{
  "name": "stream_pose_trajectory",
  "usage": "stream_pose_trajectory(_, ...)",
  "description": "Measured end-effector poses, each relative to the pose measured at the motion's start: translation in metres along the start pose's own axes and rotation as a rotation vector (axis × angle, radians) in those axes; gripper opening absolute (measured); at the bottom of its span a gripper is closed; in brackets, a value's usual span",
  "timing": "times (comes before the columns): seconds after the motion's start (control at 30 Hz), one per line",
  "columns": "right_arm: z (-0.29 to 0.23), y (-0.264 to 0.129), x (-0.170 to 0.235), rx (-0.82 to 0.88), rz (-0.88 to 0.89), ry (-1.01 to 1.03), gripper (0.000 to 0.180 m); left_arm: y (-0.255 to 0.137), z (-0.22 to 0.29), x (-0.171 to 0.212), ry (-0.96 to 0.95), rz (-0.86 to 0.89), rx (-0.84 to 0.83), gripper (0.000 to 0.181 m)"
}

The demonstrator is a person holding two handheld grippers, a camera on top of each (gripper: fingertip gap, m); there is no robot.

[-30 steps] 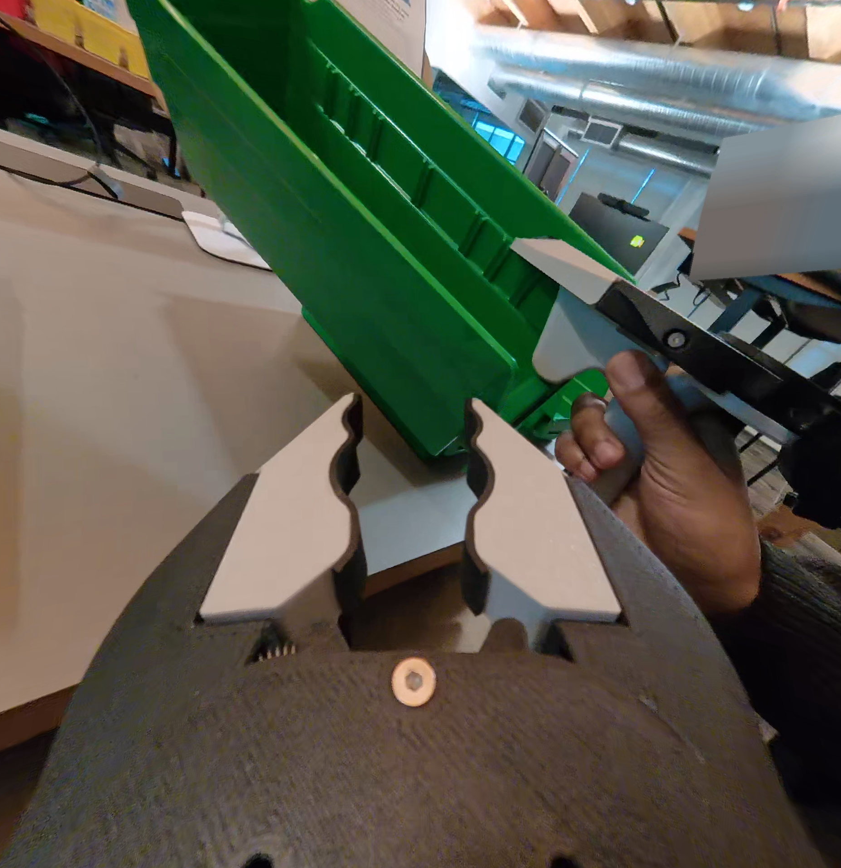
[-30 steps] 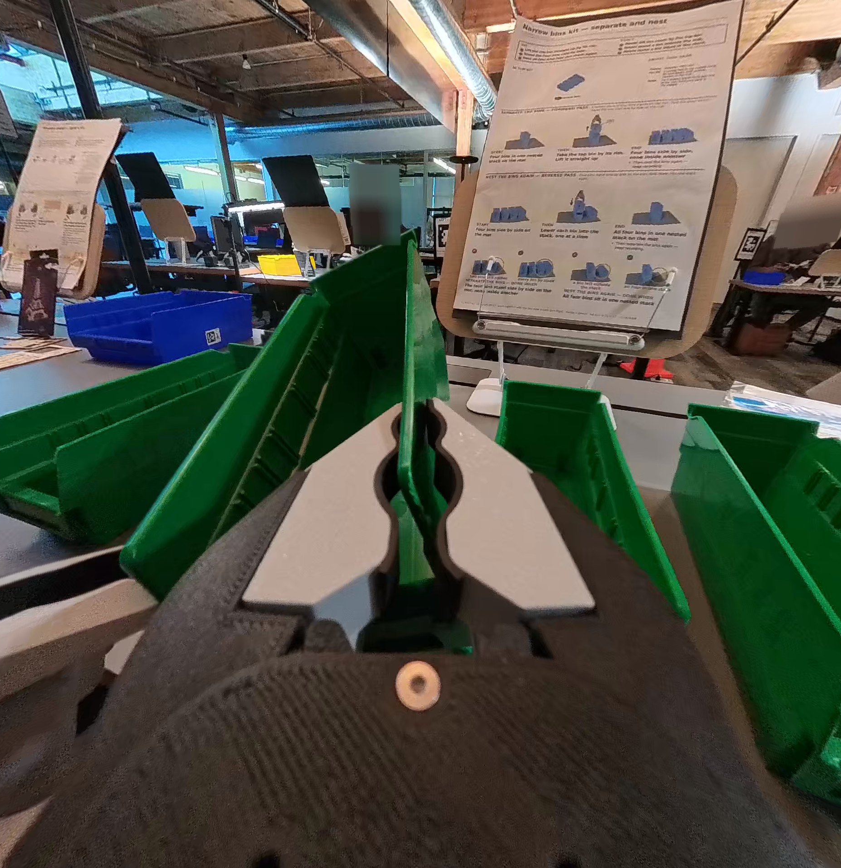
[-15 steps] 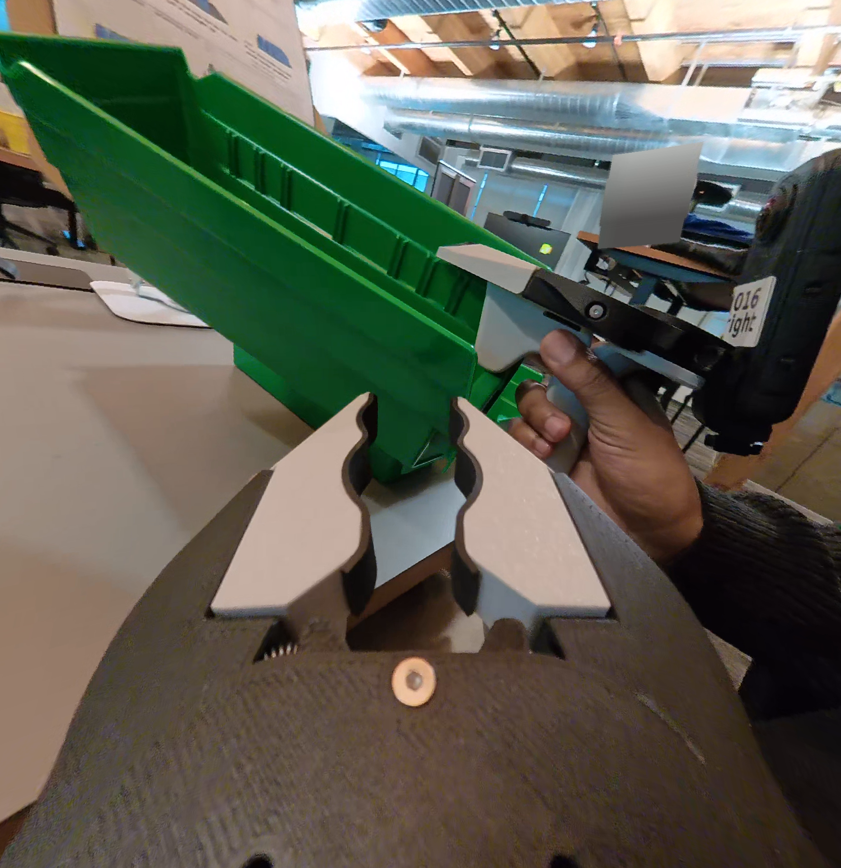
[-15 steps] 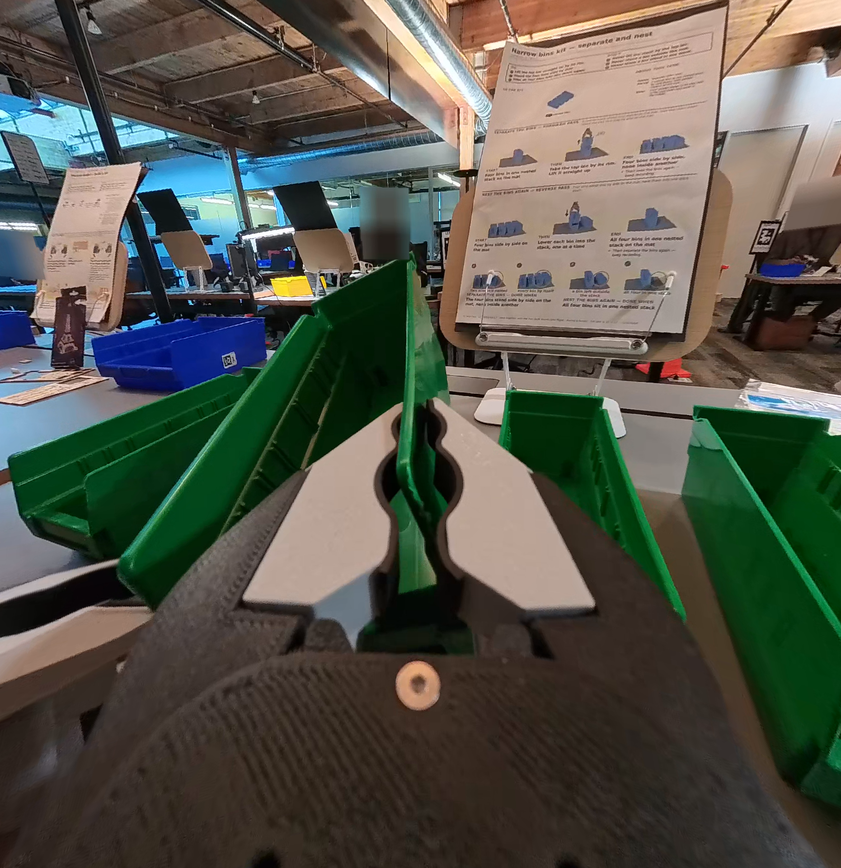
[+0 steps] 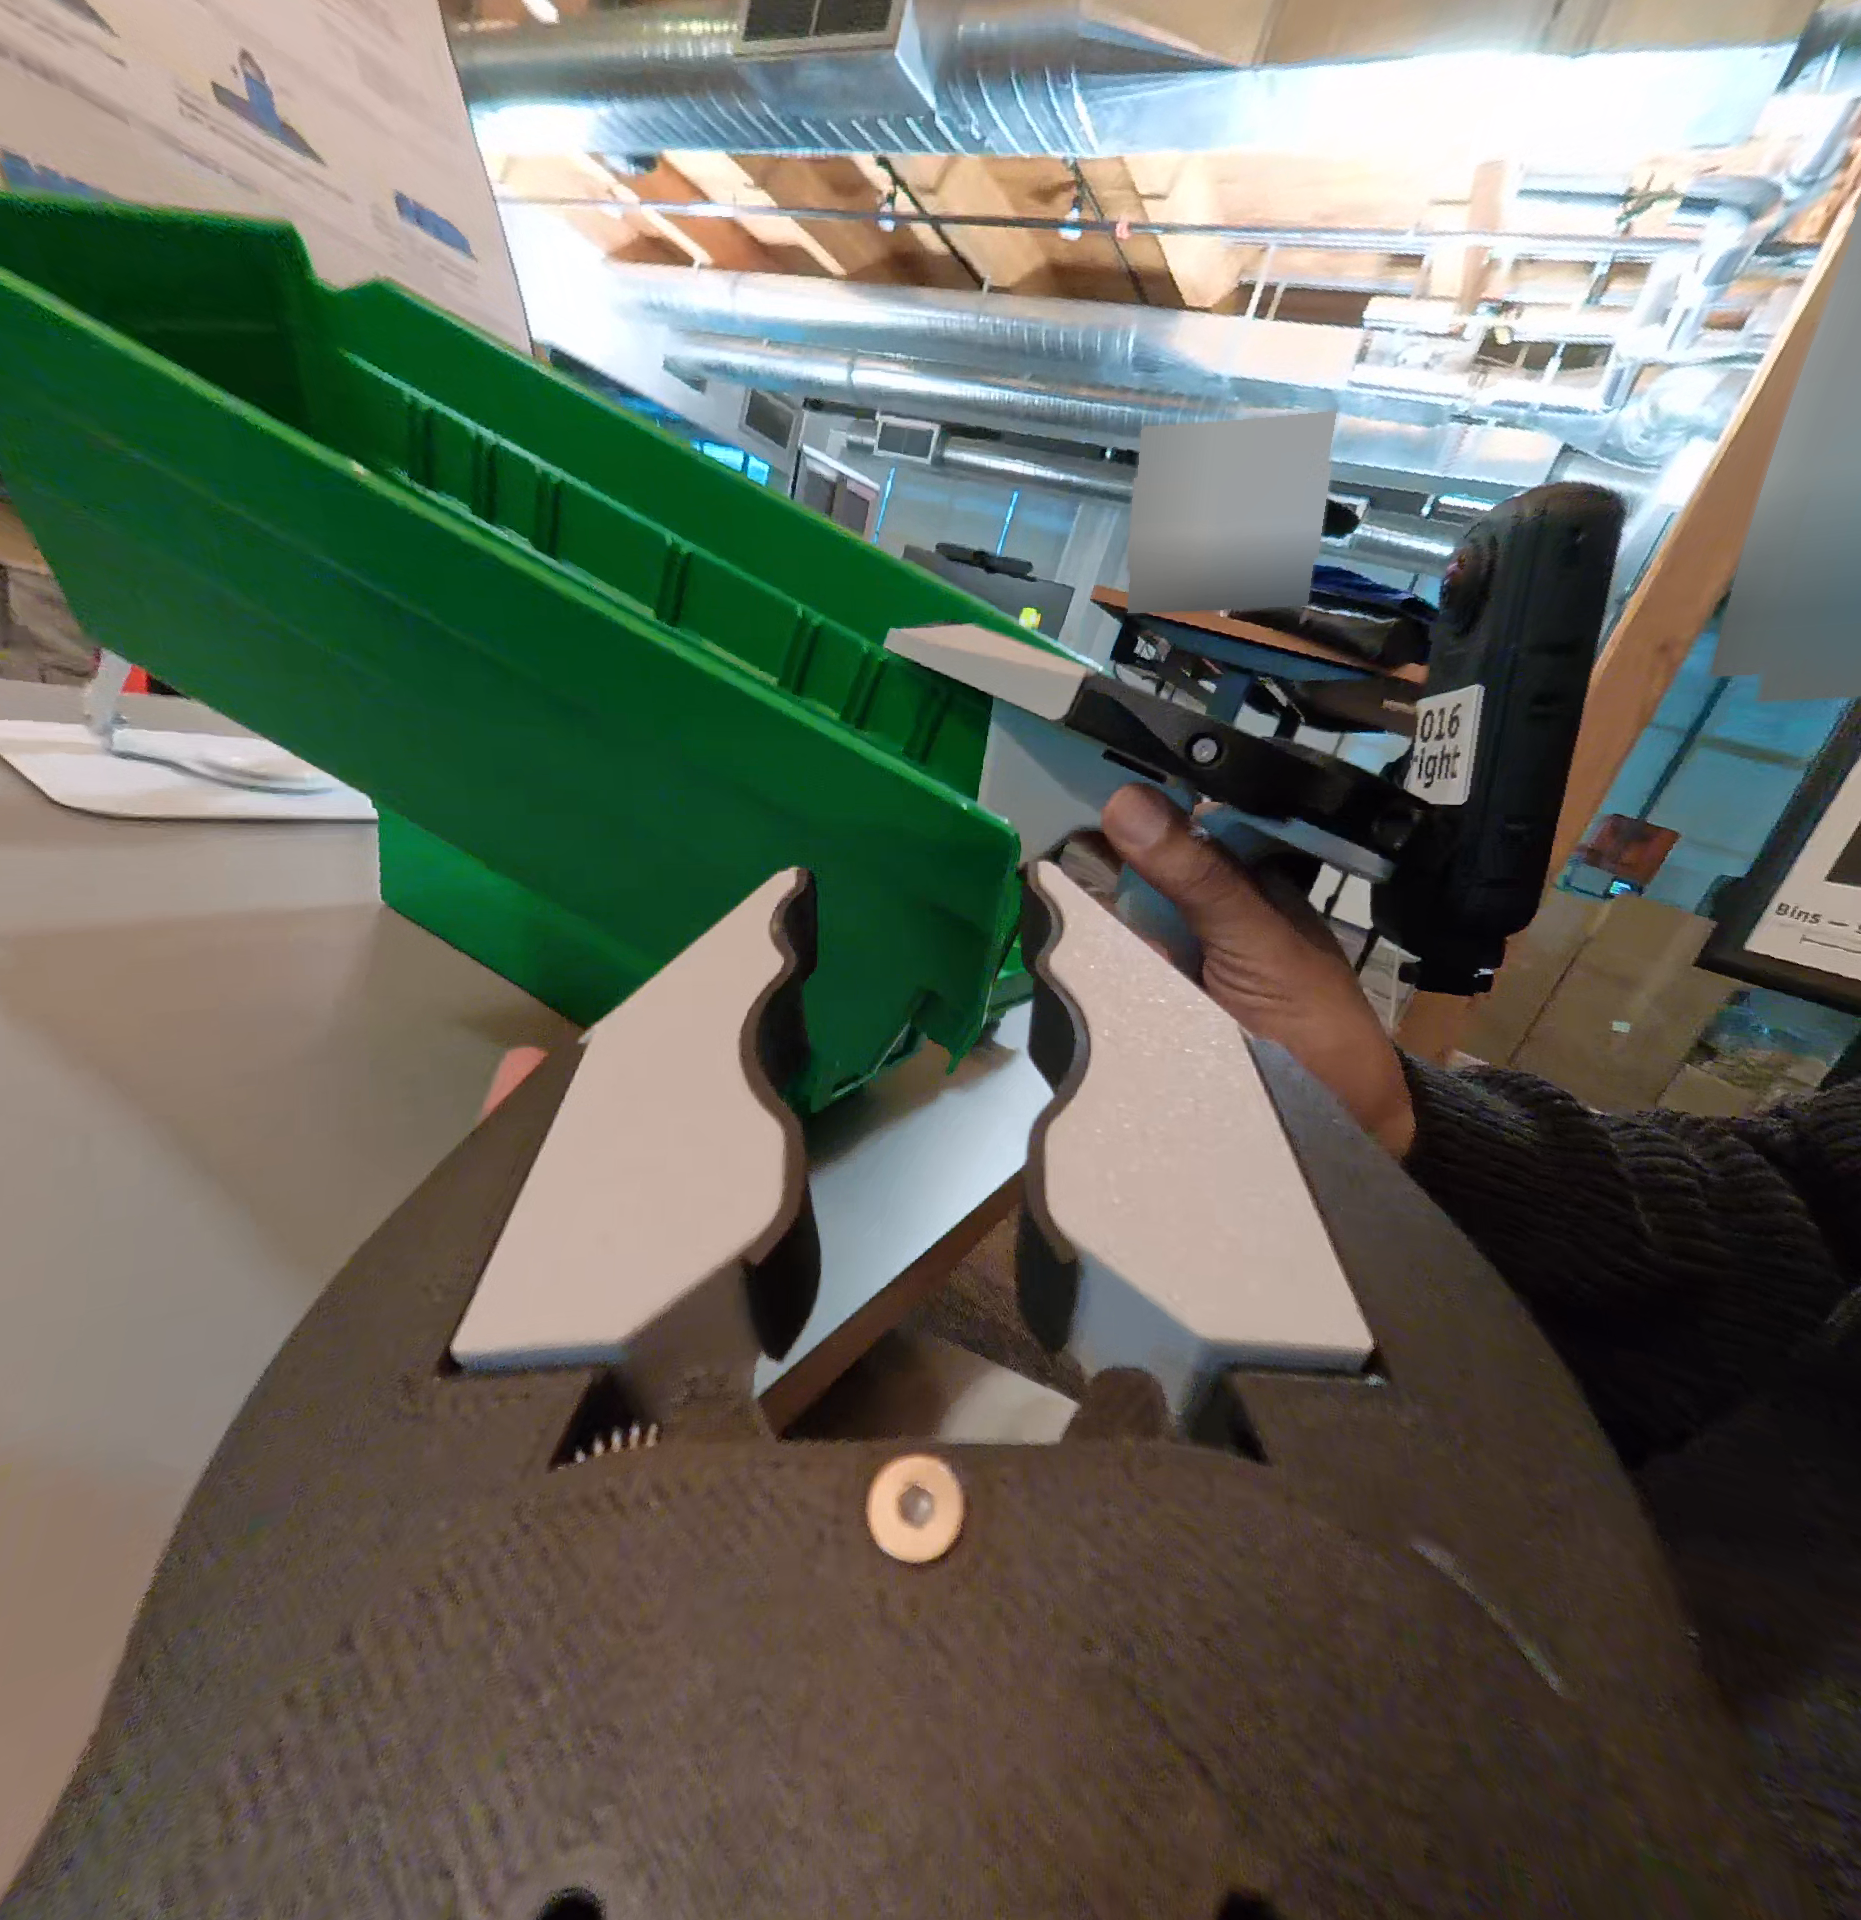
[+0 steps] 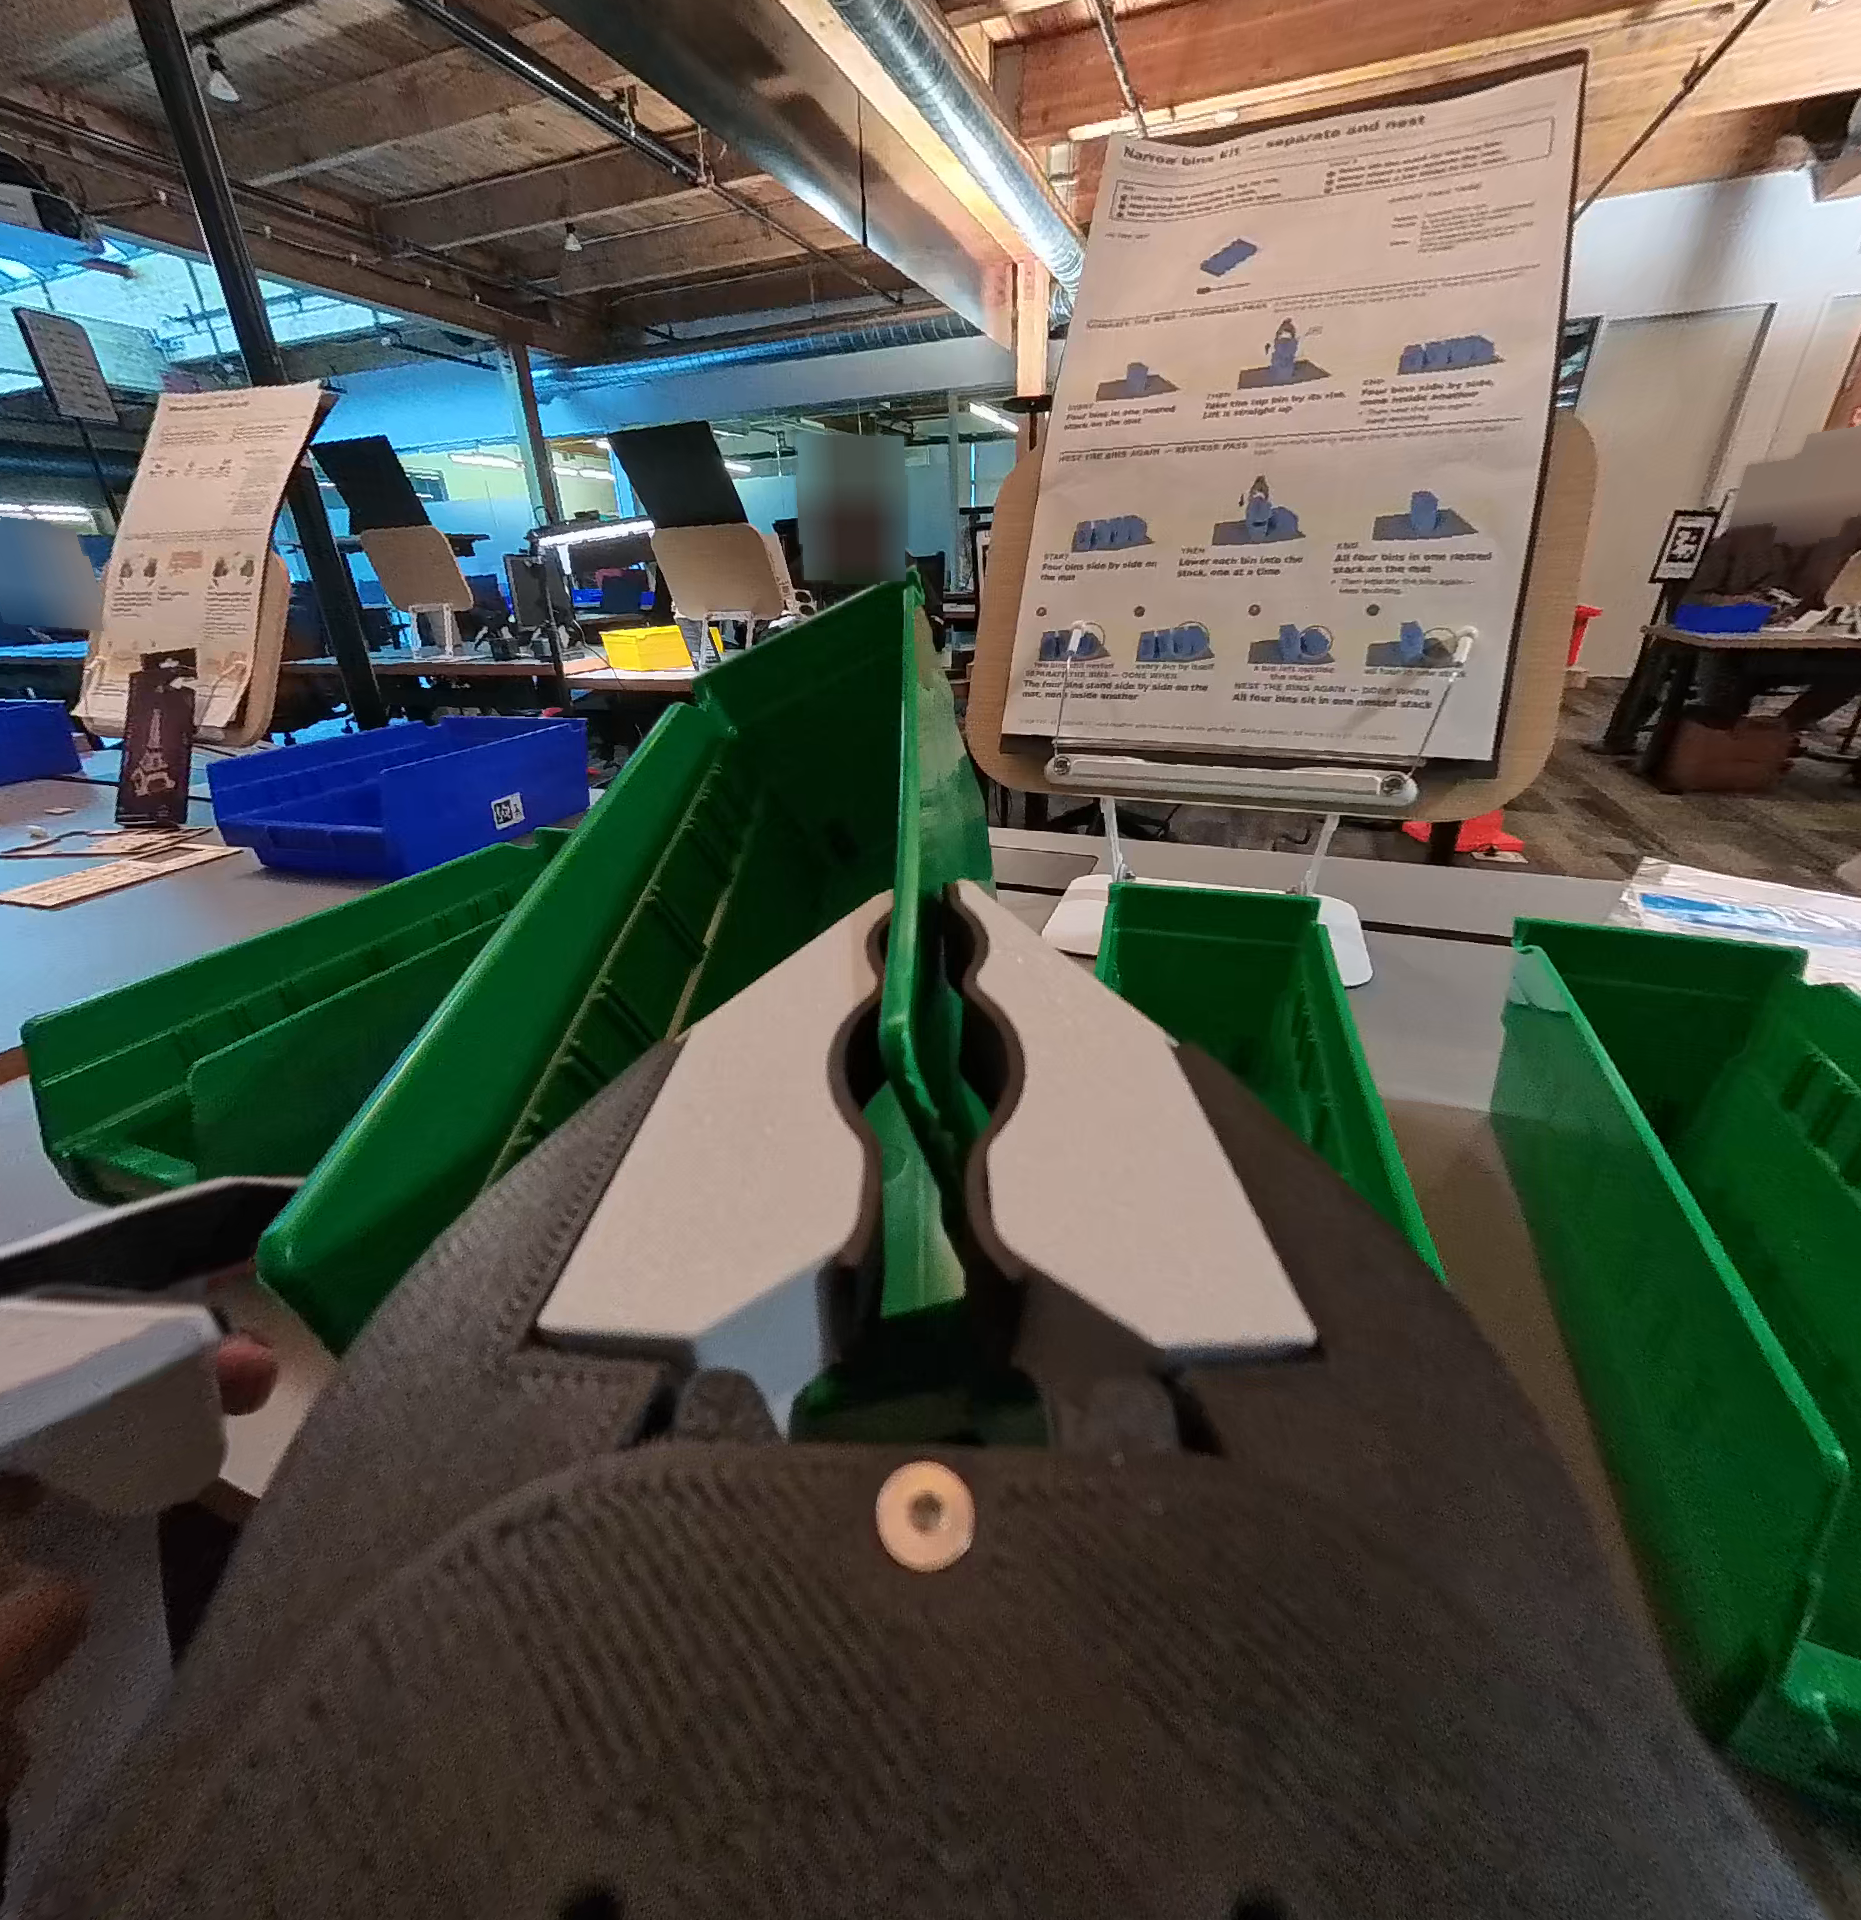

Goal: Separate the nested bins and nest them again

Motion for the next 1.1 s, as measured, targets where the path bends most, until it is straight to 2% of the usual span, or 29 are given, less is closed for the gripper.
stream_pose_trajectory(0.13,-0.011,-0.004,-0.002,-0.008,0.016,-0.048,0.004,0.01,0.0,0.013,-0.023,-0.097,-0.032,0.057)
stream_pose_trajectory(0.17,-0.015,-0.005,-0.003,-0.011,0.023,-0.067,0.004,0.011,-0.001,0.015,-0.015,-0.106,-0.071,0.057)
stream_pose_trajectory(0.27,-0.03,-0.01,-0.004,-0.033,0.045,-0.119,0.004,0.012,-0.002,0.016,0.003,-0.083,-0.145,0.059)
stream_pose_trajectory(0.33,-0.041,-0.013,-0.004,-0.057,0.062,-0.154,0.004,0.011,-0.003,0.016,0.006,-0.071,-0.14,0.073)
stream_pose_trajectory(0.4,-0.049,-0.016,-0.004,-0.079,0.075,-0.18,0.005,0.009,-0.004,0.015,0.0,-0.066,-0.144,0.078)
stream_pose_trajectory(0.67,-0.066,-0.019,-0.001,-0.118,0.112,-0.294,0.01,0.007,-0.013,0.018,-0.022,-0.089,-0.242,0.062)
stream_pose_trajectory(0.87,-0.082,-0.026,0.001,-0.209,0.11,-0.322,0.035,-0.005,-0.028,0.007,-0.065,-0.005,-0.38,0.019)
stream_pose_trajectory(1.03,-0.1,-0.028,0.008,-0.258,0.113,-0.449,0.05,-0.018,-0.043,-0.008,-0.089,0.078,-0.481,0.002)
stream_pose_trajectory(1.1,-0.107,-0.033,0.009,-0.277,0.153,-0.46,0.048,-0.023,-0.047,-0.018,-0.058,0.095,-0.474,0.001)
Point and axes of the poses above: each gripper's, where its closed fingertips meet, y out along the fingers, x out of its underside, z = x × y across the jaws, the point moved 8 cm from there along -y, back along the fingers, and after that the axes turned 8 degrees about -y, right-handed, at the moved point
